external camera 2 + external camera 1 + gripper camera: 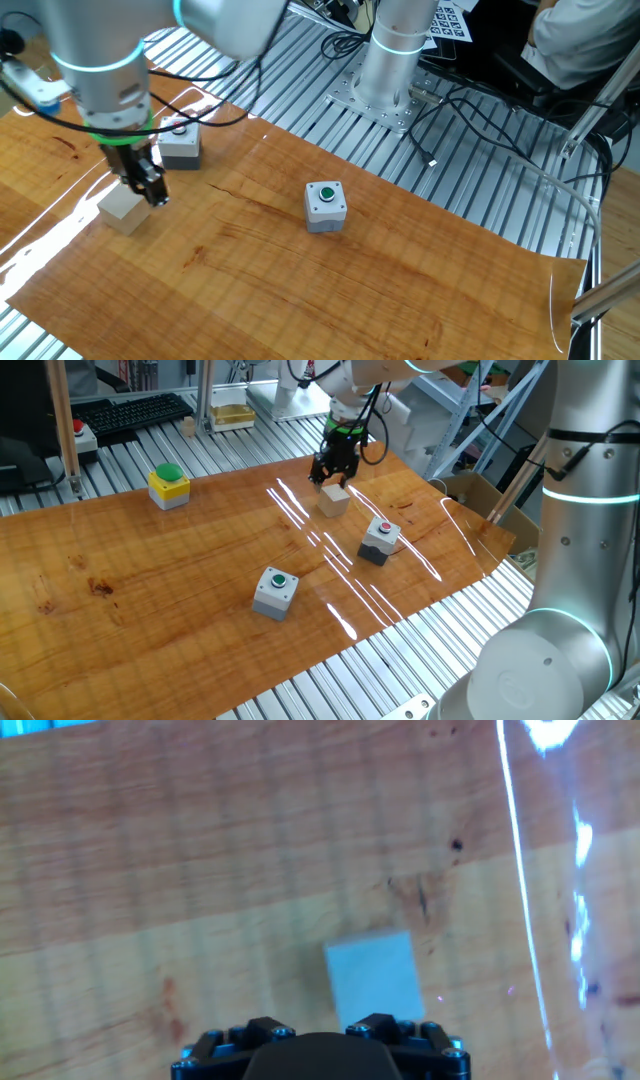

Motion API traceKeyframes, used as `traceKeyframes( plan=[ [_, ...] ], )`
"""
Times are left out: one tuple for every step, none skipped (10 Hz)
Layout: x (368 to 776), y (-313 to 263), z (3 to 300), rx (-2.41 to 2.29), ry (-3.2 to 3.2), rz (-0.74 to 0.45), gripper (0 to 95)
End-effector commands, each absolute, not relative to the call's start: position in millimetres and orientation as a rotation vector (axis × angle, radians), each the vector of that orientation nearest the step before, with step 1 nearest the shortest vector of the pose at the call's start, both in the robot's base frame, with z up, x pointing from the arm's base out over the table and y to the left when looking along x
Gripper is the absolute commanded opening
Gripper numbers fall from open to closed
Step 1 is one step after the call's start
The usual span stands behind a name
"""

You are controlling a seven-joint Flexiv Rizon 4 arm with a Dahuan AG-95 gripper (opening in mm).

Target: Pick up the small block on the left and move it to the right

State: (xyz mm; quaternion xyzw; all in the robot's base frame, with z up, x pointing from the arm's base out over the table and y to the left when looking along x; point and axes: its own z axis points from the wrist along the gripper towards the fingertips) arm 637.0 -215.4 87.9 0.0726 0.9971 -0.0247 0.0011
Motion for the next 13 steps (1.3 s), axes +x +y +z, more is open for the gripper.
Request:
traceKeyframes(
  plan=[
    [644, -228, 84, 0.19, 3.121, -0.072, 76.0],
    [645, -229, 84, 0.185, 3.118, -0.073, 76.0],
    [648, -232, 83, 0.172, 3.116, -0.072, 95.0],
    [650, -236, 81, 0.155, 3.116, -0.067, 95.0],
    [651, -239, 79, 0.144, 3.116, -0.062, 95.0],
    [653, -246, 76, 0.13, 3.116, -0.053, 95.0],
    [654, -248, 74, 0.132, 3.118, -0.045, 76.0],
    [654, -248, 72, 0.138, 3.117, -0.041, 76.0],
    [655, -248, 69, 0.14, 3.117, -0.037, 76.0],
    [655, -248, 67, 0.145, 3.117, -0.035, 76.0],
    [655, -247, 65, 0.145, 3.117, -0.033, 76.0],
    [655, -248, 64, 0.145, 3.117, -0.03, 76.0],
    [655, -248, 61, 0.151, 3.117, -0.024, 76.0]
  ],
)
